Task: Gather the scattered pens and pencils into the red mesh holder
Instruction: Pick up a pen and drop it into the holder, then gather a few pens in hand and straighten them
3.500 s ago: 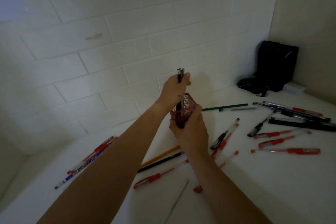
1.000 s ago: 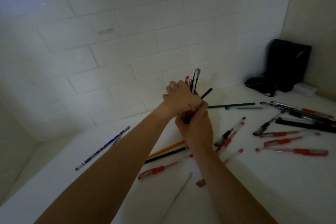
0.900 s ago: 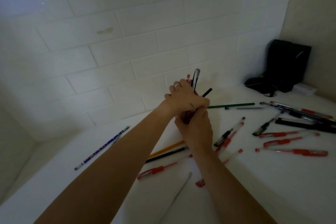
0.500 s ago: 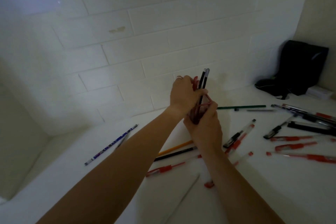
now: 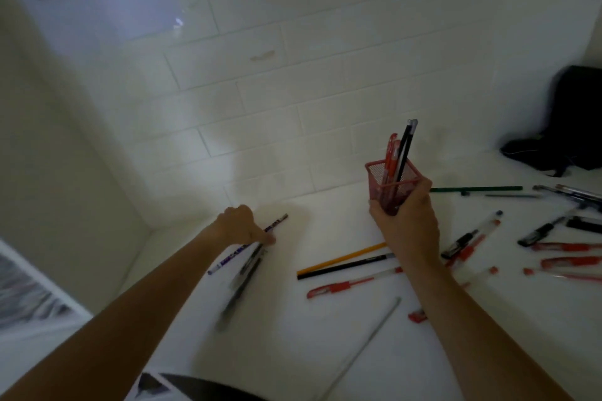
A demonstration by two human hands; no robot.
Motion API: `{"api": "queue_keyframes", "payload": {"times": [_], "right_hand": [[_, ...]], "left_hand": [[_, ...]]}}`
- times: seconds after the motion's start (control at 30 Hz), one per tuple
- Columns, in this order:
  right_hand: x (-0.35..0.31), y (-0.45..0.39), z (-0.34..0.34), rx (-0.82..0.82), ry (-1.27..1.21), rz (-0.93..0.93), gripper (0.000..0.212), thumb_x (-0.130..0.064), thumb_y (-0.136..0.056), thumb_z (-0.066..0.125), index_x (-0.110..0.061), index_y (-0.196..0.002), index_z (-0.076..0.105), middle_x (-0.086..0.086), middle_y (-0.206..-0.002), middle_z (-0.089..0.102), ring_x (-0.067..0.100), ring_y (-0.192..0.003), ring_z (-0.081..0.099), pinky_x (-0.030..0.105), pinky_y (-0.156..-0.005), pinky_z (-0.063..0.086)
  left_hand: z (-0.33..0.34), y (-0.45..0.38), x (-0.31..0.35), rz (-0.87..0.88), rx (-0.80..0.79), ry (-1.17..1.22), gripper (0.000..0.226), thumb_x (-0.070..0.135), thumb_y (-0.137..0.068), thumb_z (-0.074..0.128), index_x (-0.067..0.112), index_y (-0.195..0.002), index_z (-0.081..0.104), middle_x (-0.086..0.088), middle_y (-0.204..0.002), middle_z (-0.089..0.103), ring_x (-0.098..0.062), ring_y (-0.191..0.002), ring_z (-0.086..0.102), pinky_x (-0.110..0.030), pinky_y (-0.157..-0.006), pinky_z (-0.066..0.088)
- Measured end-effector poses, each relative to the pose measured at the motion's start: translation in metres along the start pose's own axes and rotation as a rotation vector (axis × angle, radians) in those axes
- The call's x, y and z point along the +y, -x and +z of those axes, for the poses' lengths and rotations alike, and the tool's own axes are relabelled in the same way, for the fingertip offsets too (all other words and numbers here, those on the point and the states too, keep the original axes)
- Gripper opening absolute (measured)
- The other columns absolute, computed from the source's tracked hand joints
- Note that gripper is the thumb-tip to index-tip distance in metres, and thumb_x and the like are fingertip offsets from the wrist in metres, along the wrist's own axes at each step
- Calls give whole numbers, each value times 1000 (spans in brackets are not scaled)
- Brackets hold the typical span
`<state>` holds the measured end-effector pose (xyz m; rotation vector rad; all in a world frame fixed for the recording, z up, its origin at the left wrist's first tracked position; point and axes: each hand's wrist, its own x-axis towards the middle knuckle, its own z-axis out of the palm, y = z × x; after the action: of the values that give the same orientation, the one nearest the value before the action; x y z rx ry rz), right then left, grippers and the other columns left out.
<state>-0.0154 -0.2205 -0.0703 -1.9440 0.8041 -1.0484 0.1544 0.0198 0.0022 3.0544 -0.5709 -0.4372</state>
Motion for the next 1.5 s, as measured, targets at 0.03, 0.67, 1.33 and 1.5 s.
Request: {"api": "queue_keyframes", "payload": {"times": [0.03, 0.67, 1.33, 1.5], "right_hand": [[0, 0, 0, 2, -1, 0, 82, -48, -77, 78, -17, -138, 32, 13, -119, 62, 33, -97, 67, 48, -76, 60], [-2, 2, -3, -25, -1, -2, 78, -47, -79, 78, -18, -134, 33, 13, -118, 63, 33, -97, 67, 47, -73, 61], [-8, 5, -6, -26, 2, 12, 81, -47, -78, 78, -17, -137, 31, 15, -120, 62, 36, -98, 67, 50, -75, 61], [-7, 5, -6, -34, -5, 13, 85, -49, -78, 77, -19, -141, 29, 13, -124, 61, 34, -103, 66, 50, -77, 61]], "left_hand": [[3, 3, -3, 5, 47, 21, 74, 66, -71, 76, 3, -104, 52, -15, -106, 58, -29, -99, 60, -31, -76, 45], [5, 21, 20, 78, 344, 92, 33, 1, -84, 57, 10, -59, 36, -6, -64, 48, -30, -73, 59, -27, -55, 40], [-6, 80, 46, 128, 325, -5, 13, 16, -94, 60, 8, -89, 50, -18, -105, 68, -32, -95, 68, -28, -68, 44], [-71, 75, 124, 394, 495, 634, 15, 11, -92, 57, 1, -102, 57, -20, -102, 69, -30, -92, 69, -37, -84, 58]]}}
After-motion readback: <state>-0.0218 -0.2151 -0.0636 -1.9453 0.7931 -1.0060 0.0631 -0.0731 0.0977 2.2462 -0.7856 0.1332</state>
